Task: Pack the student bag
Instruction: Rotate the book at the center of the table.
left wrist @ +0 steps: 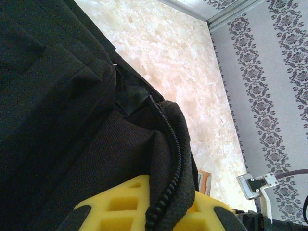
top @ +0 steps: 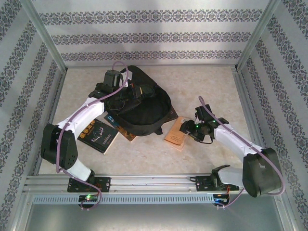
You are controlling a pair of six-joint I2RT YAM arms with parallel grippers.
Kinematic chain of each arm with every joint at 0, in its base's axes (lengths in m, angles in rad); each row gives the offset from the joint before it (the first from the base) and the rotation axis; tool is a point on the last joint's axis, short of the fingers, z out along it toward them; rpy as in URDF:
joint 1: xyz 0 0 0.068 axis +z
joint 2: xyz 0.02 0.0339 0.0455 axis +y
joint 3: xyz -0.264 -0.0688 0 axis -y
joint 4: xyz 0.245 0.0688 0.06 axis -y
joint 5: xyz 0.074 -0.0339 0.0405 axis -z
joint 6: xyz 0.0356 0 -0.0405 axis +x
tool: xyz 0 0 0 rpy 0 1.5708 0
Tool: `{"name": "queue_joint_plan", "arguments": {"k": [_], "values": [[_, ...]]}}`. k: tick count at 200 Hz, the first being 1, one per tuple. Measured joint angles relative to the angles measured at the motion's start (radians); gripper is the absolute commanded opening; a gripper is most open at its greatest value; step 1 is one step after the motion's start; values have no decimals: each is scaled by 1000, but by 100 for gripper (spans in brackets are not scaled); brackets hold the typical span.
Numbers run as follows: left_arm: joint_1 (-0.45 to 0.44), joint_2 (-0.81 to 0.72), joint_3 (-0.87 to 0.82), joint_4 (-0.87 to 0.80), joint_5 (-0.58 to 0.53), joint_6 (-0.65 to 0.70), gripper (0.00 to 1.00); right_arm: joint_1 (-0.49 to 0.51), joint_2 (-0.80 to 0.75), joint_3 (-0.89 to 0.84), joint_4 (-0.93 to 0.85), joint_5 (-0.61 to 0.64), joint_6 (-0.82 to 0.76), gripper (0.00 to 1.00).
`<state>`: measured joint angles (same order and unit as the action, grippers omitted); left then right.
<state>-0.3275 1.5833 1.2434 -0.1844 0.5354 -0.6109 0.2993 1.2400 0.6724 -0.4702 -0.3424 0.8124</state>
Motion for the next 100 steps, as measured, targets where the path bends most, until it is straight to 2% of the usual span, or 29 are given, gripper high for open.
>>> {"name": "queue_joint_plan", "arguments": {"k": [58,100], "values": [[0,10,-5,13,13,-1,5,4,-20,-70,190,-14,151,50],[0,11,-5,14,15,-4,5,18,-96,-112,288,20,216,49]]}}
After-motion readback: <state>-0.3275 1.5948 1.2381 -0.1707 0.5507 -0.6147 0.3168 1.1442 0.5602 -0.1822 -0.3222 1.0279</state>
